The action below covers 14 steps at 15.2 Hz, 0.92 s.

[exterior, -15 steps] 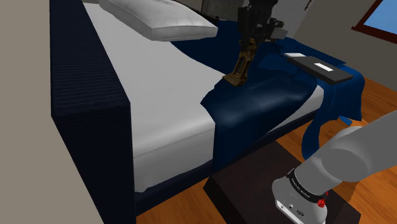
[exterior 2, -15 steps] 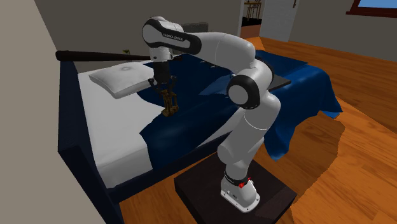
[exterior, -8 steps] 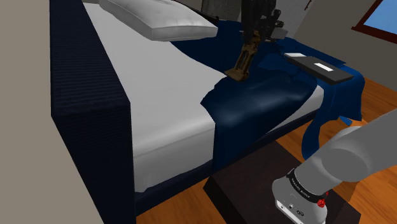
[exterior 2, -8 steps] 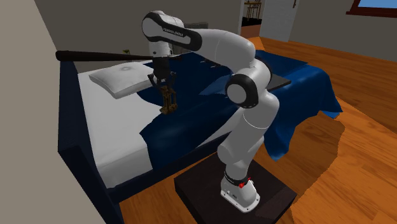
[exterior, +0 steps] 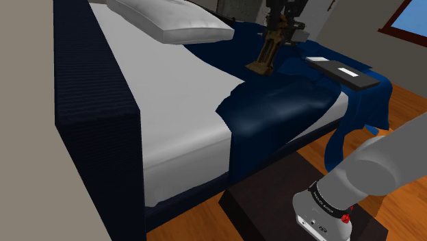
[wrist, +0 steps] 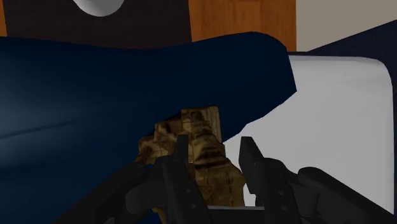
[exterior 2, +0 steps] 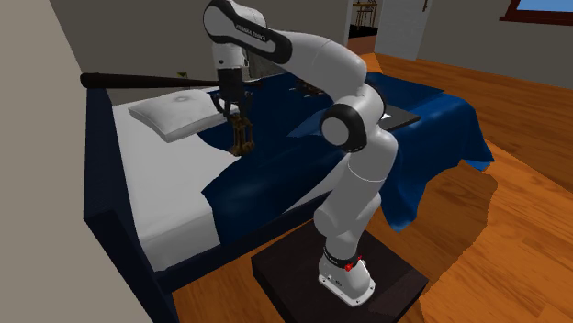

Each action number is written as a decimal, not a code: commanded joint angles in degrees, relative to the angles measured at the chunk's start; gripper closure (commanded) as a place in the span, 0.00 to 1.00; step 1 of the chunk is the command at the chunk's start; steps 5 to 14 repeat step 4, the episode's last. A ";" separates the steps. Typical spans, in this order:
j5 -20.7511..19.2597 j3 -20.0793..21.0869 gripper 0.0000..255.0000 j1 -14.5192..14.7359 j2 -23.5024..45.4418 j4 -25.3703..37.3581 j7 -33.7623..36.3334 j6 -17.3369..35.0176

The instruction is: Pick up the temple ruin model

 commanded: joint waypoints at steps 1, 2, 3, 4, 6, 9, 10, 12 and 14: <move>0.04 0.16 1.00 0.09 0.97 2.77 0.77 -1.72; 0.03 0.21 1.00 0.11 1.53 4.21 1.09 -2.58; 0.02 0.21 1.00 0.11 1.62 4.43 1.14 -2.72; 0.02 0.21 1.00 0.11 1.61 4.42 1.14 -2.71; 0.02 0.21 1.00 0.11 1.61 4.42 1.14 -2.71; 0.02 0.21 1.00 0.11 1.61 4.42 1.14 -2.71; 0.02 0.21 1.00 0.11 1.61 4.42 1.14 -2.71; 0.02 0.21 1.00 0.11 1.61 4.42 1.14 -2.71; 0.02 0.21 1.00 0.11 1.61 4.42 1.14 -2.71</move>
